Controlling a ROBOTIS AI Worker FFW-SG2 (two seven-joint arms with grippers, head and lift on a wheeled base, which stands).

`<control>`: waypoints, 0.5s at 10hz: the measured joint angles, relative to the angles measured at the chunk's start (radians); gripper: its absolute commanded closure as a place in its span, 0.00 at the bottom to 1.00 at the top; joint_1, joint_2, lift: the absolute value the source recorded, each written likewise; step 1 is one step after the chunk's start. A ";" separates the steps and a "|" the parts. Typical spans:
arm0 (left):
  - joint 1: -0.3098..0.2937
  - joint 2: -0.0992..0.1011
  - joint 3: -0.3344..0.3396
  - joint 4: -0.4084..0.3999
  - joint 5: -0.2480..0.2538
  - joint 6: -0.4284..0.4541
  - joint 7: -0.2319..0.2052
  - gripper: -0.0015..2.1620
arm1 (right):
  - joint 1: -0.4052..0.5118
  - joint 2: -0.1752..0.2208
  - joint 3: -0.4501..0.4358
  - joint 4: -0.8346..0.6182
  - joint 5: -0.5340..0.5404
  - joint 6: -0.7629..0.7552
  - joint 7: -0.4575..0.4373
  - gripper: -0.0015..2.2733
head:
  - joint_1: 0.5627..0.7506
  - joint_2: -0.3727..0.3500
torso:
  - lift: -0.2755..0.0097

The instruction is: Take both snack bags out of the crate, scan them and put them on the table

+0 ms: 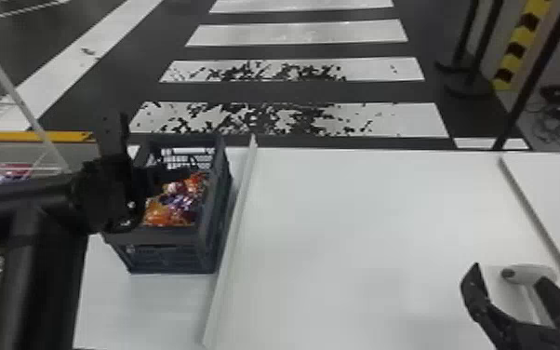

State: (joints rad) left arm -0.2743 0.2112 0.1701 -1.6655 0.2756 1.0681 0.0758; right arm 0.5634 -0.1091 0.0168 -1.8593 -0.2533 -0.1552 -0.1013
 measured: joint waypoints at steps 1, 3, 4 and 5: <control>-0.001 0.000 -0.007 0.014 -0.011 -0.002 -0.001 0.10 | -0.002 -0.002 0.000 0.003 -0.002 -0.001 0.000 0.06 | 0.70 0.67 | 0.63; 0.009 -0.001 -0.012 0.032 -0.032 -0.004 -0.004 0.10 | -0.005 -0.010 0.002 0.007 -0.007 -0.002 0.000 0.06 | 0.70 0.67 | 0.63; 0.014 -0.001 -0.017 0.040 -0.041 -0.004 -0.005 0.10 | -0.007 -0.014 0.003 0.008 -0.010 -0.002 0.000 0.06 | 0.70 0.68 | 0.63; 0.024 -0.001 -0.027 0.046 -0.055 -0.008 -0.006 0.10 | -0.009 -0.018 0.007 0.008 -0.013 -0.002 0.000 0.06 | 0.70 0.68 | 0.63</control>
State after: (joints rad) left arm -0.2507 0.2101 0.1430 -1.6191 0.2210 1.0596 0.0699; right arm 0.5540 -0.1274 0.0233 -1.8516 -0.2660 -0.1569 -0.1013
